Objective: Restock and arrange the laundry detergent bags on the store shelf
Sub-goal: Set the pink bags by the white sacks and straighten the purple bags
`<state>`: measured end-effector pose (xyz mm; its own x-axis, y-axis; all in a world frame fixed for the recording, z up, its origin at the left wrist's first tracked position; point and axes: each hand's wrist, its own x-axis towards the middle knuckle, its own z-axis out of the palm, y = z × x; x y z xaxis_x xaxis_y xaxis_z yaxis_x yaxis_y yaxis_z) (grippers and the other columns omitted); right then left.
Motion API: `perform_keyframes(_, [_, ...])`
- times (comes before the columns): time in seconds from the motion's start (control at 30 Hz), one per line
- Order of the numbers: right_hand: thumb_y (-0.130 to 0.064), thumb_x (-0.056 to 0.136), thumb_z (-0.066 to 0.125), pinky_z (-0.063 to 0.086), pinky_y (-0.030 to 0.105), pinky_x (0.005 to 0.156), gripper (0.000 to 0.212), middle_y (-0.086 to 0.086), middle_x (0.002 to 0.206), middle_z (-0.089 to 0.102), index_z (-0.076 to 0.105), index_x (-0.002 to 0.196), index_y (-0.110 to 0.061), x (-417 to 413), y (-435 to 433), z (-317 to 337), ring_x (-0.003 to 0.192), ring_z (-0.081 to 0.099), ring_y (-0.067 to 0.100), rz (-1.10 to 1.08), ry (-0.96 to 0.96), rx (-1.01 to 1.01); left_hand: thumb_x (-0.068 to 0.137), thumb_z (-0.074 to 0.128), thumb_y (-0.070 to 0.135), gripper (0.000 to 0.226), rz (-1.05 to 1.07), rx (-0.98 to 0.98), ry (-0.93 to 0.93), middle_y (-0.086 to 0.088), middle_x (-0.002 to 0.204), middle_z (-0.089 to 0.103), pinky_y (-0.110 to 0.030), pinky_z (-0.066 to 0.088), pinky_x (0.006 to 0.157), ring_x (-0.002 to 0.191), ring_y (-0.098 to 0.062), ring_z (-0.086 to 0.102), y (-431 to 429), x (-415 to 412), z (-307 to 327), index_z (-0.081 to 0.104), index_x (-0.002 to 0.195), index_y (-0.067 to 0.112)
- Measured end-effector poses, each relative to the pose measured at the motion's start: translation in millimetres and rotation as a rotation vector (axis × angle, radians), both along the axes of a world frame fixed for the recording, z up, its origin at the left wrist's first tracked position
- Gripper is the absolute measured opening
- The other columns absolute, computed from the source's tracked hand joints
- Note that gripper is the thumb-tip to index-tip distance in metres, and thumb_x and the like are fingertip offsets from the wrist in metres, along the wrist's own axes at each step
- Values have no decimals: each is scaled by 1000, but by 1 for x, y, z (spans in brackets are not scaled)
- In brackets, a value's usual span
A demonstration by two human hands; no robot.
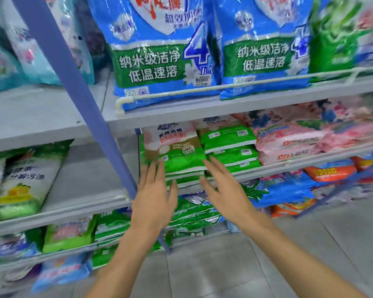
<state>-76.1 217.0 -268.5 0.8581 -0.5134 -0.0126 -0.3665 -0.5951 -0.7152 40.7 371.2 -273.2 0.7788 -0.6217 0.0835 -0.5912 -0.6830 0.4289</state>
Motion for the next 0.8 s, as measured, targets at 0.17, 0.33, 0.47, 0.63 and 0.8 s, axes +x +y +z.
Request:
perform_keyframes(0.17, [-48, 105, 46, 21, 35, 126, 64, -7, 169, 23, 28, 161, -25, -58, 6, 22, 155, 20, 11, -95, 68, 4, 104, 46, 43, 58, -53, 59, 130, -16, 163, 29, -48, 21, 124, 152, -34, 20, 15, -39, 18, 41, 152, 12])
perform_keyframes(0.33, [-46, 103, 52, 20, 23, 118, 62, -2, 165, 33, 35, 158, -22, -127, 9, 38, 153, 26, 14, -256, 65, 4, 102, 44, 50, 58, -167, 16, 211, -6, 160, 36, -45, 27, 122, 151, -30, 26, 15, -88, 37, 43, 151, 17])
perform_keyframes(0.47, [-47, 102, 55, 17, 25, 122, 65, -3, 164, 33, 36, 158, -19, -184, 3, 53, 152, 26, 12, -355, 65, 13, 103, 49, 44, 54, -274, 6, 208, -5, 158, 41, -37, 23, 123, 148, -23, 30, -7, -127, 58, 46, 150, 17])
perform_keyframes(0.63, [-48, 102, 55, 19, 27, 123, 64, -3, 163, 38, 40, 156, -18, -256, -25, 79, 152, 29, 13, -462, 64, -87, 102, 46, 52, 58, -380, -16, 207, -1, 158, 40, -40, 25, 123, 148, -20, 30, -53, -174, 78, 45, 151, 21])
perform_keyframes(0.8, [-48, 101, 57, 31, 32, 118, 58, -6, 156, 46, 47, 151, -21, -333, -58, 100, 146, 38, 13, -592, 19, -130, 102, 47, 50, 58, -509, -46, 208, 1, 160, 37, -36, 22, 124, 150, -15, 27, -109, -238, 94, 43, 153, 21])
